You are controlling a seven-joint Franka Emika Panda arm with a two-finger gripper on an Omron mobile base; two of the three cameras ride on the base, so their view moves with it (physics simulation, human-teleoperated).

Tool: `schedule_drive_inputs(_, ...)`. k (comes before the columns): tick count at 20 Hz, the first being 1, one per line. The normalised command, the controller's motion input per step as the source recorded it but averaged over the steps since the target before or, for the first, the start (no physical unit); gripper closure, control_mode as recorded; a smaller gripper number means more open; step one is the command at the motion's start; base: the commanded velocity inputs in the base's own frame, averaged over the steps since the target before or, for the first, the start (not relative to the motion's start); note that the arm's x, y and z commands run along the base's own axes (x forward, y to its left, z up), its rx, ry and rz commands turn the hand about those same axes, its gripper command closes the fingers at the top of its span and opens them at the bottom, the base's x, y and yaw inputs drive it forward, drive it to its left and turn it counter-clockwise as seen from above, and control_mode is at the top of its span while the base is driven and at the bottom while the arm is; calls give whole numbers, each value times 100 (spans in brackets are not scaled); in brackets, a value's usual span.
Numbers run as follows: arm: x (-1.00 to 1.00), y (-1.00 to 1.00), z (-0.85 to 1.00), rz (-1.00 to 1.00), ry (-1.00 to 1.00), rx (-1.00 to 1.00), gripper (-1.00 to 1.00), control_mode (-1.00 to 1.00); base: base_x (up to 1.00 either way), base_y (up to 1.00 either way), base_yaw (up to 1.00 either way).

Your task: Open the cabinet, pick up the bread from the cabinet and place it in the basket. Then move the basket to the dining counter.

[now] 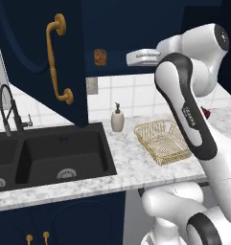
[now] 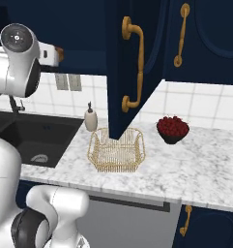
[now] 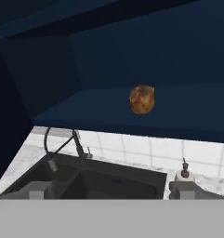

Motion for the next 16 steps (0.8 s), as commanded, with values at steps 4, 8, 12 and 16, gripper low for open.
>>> schedule_drive_inputs(4,39,31,0,-13,2,-16,-100,-100,0,0,0)
schedule_drive_inputs(8,56,29,0,-13,9,-11,-100,-100,0,0,0)
schedule_drive_inputs(12,61,0,0,-4,8,0,-100,-100,0,0,0)
schedule_drive_inputs(16,53,0,-6,-2,4,0,-100,-100,0,0,0)
